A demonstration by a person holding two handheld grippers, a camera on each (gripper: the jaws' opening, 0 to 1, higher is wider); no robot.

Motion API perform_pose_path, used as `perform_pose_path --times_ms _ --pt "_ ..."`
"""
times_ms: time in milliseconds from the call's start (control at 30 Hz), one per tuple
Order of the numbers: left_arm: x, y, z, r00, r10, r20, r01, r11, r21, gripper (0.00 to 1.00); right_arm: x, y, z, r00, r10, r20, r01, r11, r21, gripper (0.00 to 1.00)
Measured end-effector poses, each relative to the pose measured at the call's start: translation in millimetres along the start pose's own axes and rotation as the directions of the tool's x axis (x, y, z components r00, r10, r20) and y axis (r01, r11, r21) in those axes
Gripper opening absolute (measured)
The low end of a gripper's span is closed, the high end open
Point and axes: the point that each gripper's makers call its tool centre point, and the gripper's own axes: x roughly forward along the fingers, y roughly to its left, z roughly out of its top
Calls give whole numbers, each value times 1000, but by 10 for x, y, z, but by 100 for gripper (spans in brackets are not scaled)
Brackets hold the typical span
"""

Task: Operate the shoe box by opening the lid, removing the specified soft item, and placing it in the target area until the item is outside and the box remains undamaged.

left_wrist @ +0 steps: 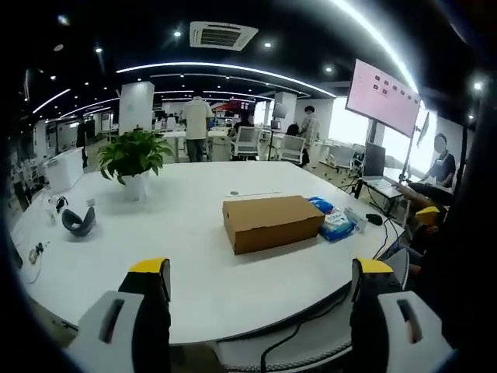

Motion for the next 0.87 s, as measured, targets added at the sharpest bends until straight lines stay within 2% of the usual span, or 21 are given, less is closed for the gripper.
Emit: perform_pose_path --times_ms 333,533,867 --pt "-2 5 -147 998 4 -60 -3 1000 10 97 -47 31 -81 1000 5 -15 -4 1000 5 96" --pt "0 -9 -171 997 -1 -74 3 1000 19 96 -87 67 -162 999 12 -38 -11 1000 9 95" --pt "-52 -3 -232 996 2 -93 0 1000 24 95 -100 100 -162 999 20 -47 -20 1000 10 94"
